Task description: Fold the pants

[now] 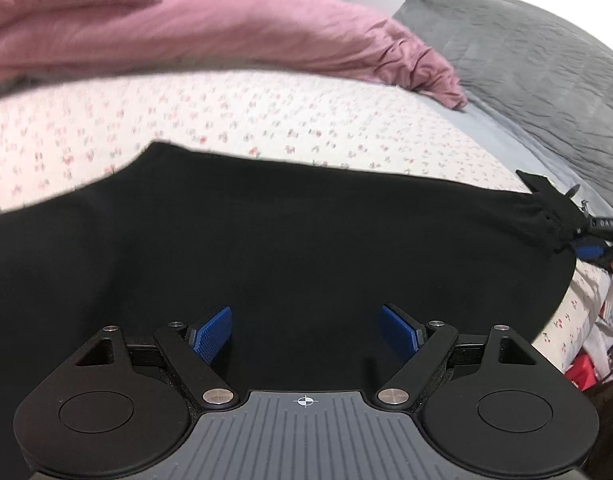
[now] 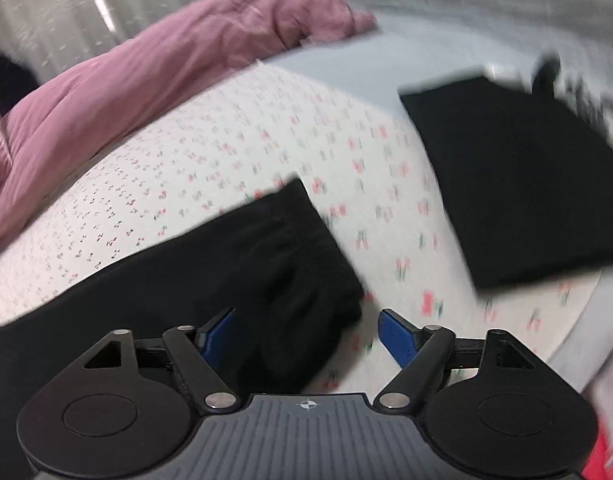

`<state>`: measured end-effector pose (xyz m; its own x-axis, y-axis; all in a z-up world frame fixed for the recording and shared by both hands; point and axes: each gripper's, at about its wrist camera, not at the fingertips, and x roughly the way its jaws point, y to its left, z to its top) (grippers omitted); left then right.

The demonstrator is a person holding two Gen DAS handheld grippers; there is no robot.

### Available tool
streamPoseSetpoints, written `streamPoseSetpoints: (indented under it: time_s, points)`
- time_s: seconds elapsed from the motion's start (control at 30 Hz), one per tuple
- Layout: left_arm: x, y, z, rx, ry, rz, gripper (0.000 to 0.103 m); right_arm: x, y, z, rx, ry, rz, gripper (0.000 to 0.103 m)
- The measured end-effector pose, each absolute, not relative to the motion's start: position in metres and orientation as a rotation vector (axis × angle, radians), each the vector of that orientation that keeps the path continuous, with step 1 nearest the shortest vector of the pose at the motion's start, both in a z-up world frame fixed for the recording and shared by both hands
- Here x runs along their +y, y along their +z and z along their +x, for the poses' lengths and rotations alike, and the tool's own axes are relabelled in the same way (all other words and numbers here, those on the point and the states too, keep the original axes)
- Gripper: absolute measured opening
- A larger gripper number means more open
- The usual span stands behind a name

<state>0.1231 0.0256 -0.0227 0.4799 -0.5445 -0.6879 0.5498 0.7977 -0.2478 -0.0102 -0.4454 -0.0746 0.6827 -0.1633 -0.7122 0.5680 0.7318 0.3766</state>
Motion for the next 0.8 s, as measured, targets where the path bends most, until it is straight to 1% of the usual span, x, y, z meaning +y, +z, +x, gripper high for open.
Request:
streamPoseSetpoints:
  time_s: [0.03,0.1,0.3,0.4,0.43,0.47,0.5,0.53,0.57,0.63,0.8]
  points:
    - [0.024,-0.024,0.124,0.846,-0.667,0.002,0.083,-0.446,-0.076,-0.014,0.714,-0.423,0.67,0.066]
    - [0.023,-0.024,0.122,0.85,-0.674,0.003,0.083,-0.45,-0.083,-0.014,0.715,-0.383,0.743,0.063]
    - [0.018,-0.026,0.119,0.859,-0.696,0.007,0.083,-0.446,-0.088,-0.016,0.682,-0.346,0.838,0.062]
    - [0.012,-0.029,0.12,0.865,-0.682,0.013,0.083,-0.441,-0.09,-0.011,0.666,-0.344,0.844,0.06]
    - [0.011,-0.029,0.12,0.864,-0.679,0.012,0.084,-0.439,-0.09,-0.01,0.656,-0.349,0.837,0.054]
    - [0.009,-0.029,0.121,0.862,-0.675,0.009,0.084,-0.438,-0.091,-0.009,0.644,-0.358,0.836,0.045]
    - [0.009,-0.028,0.121,0.861,-0.672,0.001,0.084,-0.439,-0.092,-0.009,0.635,-0.366,0.837,0.04]
    - [0.009,-0.028,0.122,0.861,-0.671,-0.01,0.084,-0.44,-0.092,-0.008,0.63,-0.383,0.83,0.025]
    - [0.01,-0.028,0.123,0.861,-0.671,-0.022,0.084,-0.44,-0.091,-0.009,0.627,-0.399,0.828,0.016]
    - [0.011,-0.028,0.125,0.859,-0.671,-0.05,0.084,-0.438,-0.086,-0.01,0.606,-0.404,0.823,0.013]
    - [0.013,-0.026,0.129,0.844,-0.679,-0.117,0.084,-0.405,-0.054,0.0,0.535,-0.41,0.618,0.011]
